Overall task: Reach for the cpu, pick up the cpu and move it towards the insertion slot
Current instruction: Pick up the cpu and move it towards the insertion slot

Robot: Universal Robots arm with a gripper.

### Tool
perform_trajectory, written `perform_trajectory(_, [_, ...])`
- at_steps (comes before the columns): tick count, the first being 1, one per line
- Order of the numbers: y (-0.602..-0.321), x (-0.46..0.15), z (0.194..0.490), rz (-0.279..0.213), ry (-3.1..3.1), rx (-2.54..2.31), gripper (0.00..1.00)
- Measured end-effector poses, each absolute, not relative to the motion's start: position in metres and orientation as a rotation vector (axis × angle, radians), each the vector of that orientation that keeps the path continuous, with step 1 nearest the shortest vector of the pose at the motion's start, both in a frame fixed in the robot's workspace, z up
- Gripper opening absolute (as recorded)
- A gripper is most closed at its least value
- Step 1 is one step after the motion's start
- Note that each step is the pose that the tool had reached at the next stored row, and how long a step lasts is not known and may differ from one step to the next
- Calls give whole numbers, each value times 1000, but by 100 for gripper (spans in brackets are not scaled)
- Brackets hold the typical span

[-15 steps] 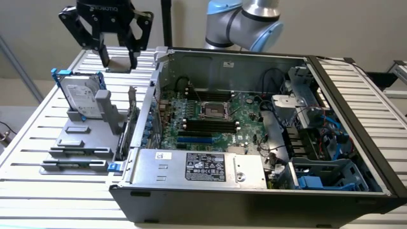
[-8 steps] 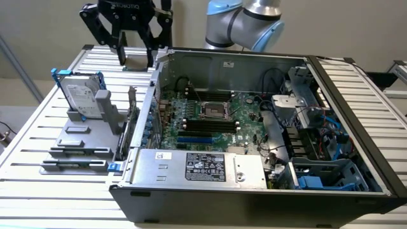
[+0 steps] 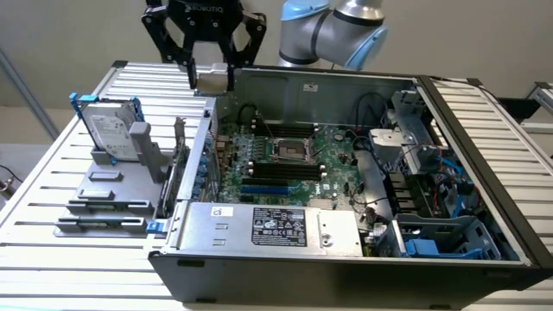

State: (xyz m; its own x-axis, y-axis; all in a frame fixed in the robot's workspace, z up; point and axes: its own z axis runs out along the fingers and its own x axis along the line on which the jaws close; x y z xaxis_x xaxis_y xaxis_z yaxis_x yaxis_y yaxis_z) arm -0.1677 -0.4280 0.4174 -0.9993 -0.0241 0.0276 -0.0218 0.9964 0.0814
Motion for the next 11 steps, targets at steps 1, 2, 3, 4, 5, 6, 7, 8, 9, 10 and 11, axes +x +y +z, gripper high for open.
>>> perform_trajectory(1, [-428, -163, 417, -127, -3110, 36, 55])
perform_trajectory(2, [-428, -159, 417, -127, -3110, 36, 55])
perform_trajectory(3, [-428, -154, 417, -127, -3110, 36, 55])
perform_trajectory(4, [-428, -150, 417, -127, -3110, 36, 55])
perform_trajectory(5, [-428, -145, 417, -127, -3110, 36, 55])
perform_trajectory(6, [-428, -141, 417, -127, -3110, 36, 55])
perform_trajectory(7, [-428, -136, 417, -127, -3110, 36, 55])
perform_trajectory(8, [-428, -131, 417, -127, -3110, 36, 55])
perform_trajectory(9, [-428, -127, 417, -127, -3110, 36, 55])
perform_trajectory(10, [-428, -122, 417, -127, -3110, 36, 55])
perform_trajectory(11, [-428, -118, 417, -127, -3110, 36, 55])
